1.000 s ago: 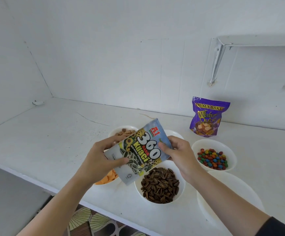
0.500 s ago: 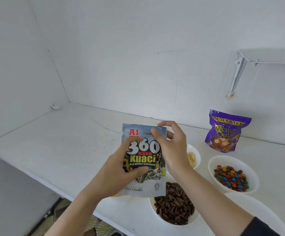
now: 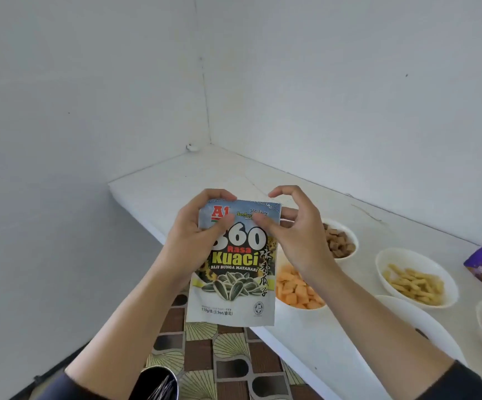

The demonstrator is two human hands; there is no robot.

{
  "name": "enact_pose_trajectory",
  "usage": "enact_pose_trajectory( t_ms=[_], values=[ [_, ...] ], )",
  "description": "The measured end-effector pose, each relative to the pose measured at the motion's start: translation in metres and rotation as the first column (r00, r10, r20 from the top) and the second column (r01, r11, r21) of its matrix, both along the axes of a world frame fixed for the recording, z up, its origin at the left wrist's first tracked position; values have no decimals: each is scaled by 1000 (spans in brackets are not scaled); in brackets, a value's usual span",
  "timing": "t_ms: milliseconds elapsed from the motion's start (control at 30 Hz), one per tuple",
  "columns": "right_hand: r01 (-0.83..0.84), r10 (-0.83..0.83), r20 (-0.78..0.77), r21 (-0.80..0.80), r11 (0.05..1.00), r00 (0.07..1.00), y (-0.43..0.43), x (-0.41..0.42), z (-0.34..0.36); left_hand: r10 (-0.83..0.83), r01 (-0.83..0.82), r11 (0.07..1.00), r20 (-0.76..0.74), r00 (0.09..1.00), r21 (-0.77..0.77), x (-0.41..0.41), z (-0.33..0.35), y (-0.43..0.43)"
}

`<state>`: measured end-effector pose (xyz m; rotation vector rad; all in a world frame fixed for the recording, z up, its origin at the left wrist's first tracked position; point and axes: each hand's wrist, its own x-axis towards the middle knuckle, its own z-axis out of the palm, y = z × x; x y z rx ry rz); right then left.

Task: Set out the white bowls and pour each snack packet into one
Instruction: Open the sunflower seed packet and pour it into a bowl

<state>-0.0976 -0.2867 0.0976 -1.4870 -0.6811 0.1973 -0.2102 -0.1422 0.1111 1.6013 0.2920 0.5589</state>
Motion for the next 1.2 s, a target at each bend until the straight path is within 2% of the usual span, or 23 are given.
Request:
enact_pose_trajectory(
  t_ms=[100, 233, 367, 533, 633, 800, 900, 1100, 1200],
  values=[
    [-126, 128, -57, 27, 992, 990, 41, -26, -5, 74, -74, 997, -14, 997, -4, -30, 0, 34],
    [-140, 142, -52, 25, 990, 989, 89, -60, -13, 118, -118, 993, -65, 991, 9, -69, -5, 75],
    [-225, 228, -121, 32, 974, 966, 134, -93, -27, 181, -177, 983, -121, 976, 42, -111, -17, 115],
    [-369, 365, -74, -38, 929, 928, 192, -128, -58, 298, -269, 950, -201, 933, 160, -171, -49, 167],
    [-404, 409, 4, -145, 903, 913, 231, -146, -77, 382, -354, 923, -259, 887, 148, -204, -67, 194],
    [-504, 511, -44, -262, 823, 858, 293, -170, -108, 514, -490, 856, -355, 781, 164, -243, -106, 233],
    [-526, 555, 2, -315, 790, 832, 330, -172, -140, 574, -565, 810, -408, 710, 156, -256, -131, 254],
    [-530, 613, 70, -431, 730, 787, 391, -157, -243, 635, -644, 744, -487, 600, 176, -248, -226, 294],
    [-543, 651, 87, -475, 692, 754, 415, -146, -311, 637, -690, 712, -532, 558, 129, -236, -295, 308]
  ],
)
